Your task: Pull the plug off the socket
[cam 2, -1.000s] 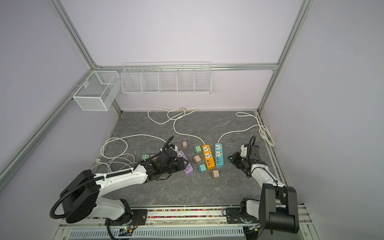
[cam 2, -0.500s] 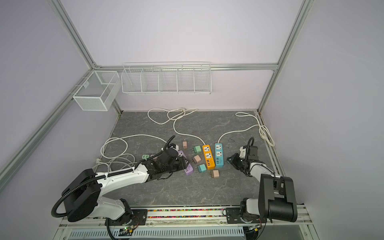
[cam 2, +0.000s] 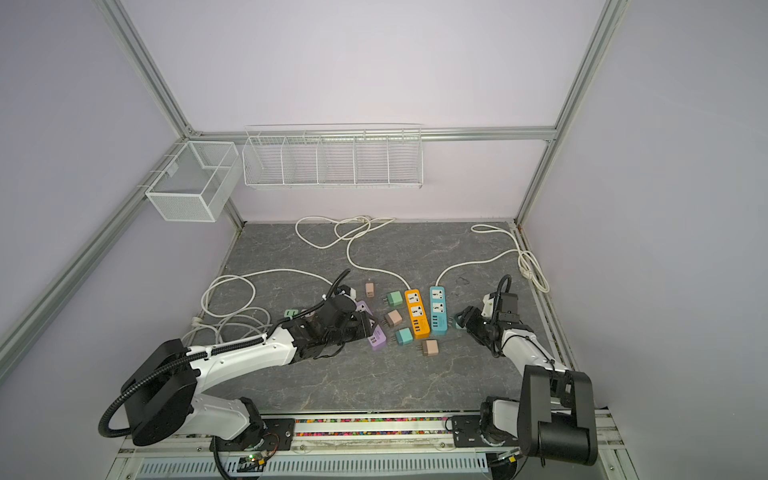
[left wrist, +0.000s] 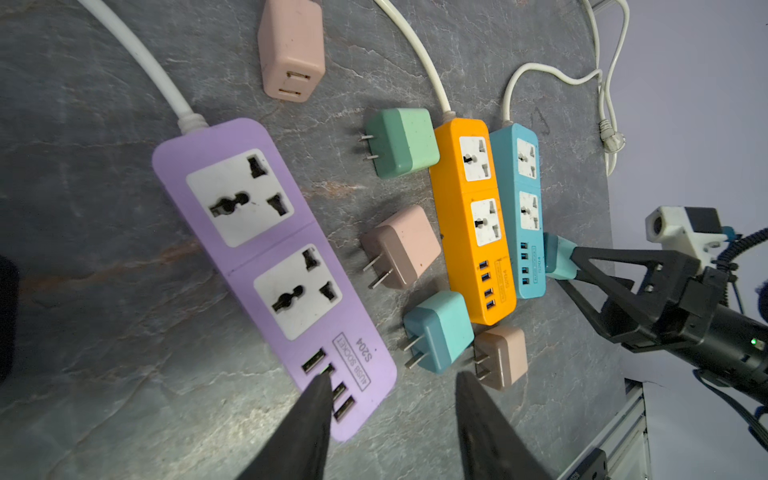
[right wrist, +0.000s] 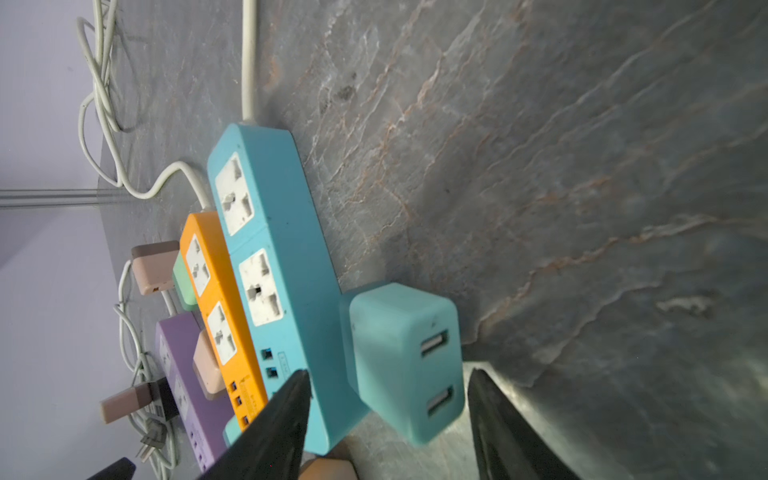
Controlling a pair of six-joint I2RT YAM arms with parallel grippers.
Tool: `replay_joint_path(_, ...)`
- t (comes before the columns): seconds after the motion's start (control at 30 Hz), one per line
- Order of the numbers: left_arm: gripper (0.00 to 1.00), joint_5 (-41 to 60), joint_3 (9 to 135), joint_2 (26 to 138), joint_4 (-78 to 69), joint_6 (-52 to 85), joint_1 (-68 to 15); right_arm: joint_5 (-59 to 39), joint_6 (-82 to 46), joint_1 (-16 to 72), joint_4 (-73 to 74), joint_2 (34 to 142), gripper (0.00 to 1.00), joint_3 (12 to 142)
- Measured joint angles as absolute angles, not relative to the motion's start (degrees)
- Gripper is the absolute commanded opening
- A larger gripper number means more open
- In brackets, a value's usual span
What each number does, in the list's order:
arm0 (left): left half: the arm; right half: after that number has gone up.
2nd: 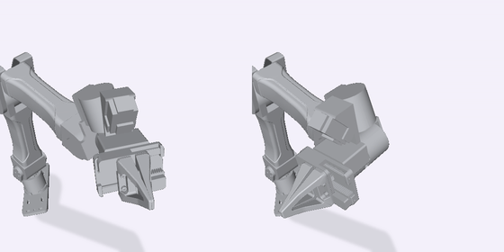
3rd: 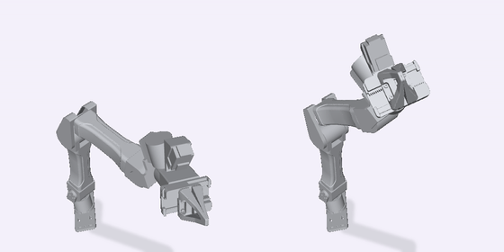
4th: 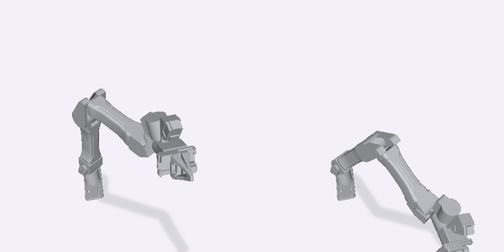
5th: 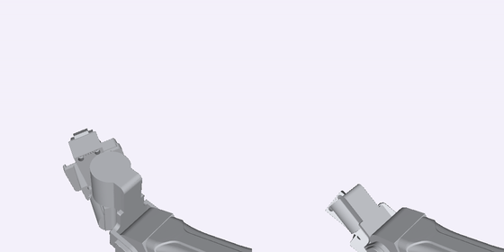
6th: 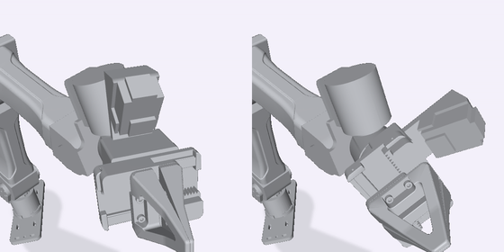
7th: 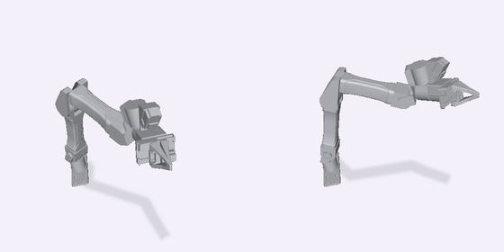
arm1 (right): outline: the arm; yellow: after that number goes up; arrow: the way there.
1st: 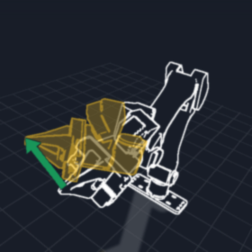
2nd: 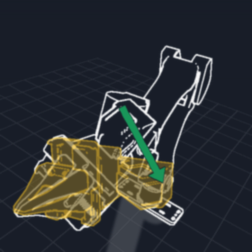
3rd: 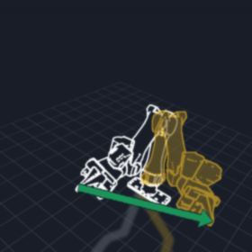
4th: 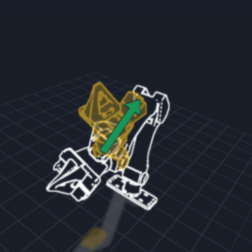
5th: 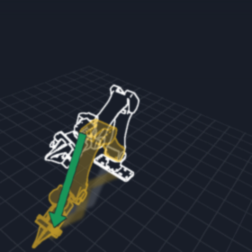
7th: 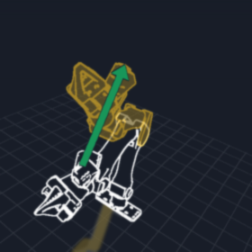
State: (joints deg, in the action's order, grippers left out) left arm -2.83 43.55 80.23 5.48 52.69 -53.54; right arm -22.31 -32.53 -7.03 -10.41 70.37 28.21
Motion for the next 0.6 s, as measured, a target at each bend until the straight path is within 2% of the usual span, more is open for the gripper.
replay_joint_path(0.13,0.52,-4.29,43.68,77.67,7.51,51.68,-53.54,-20.16,-31.44,-5.39,-14.13,67.07,0.71,30.09)
replay_joint_path(0.27,0.53,-6.55,43.75,73.80,9.96,50.92,-53.49,-17.69,-29.65,0.45,-16.88,65.01,0.74,33.28)
replay_joint_path(0.6,0.55,-10.96,41.69,59.86,16.64,48.80,-49.17,-14.37,-21.93,25.41,-16.93,71.24,0.76,44.10)
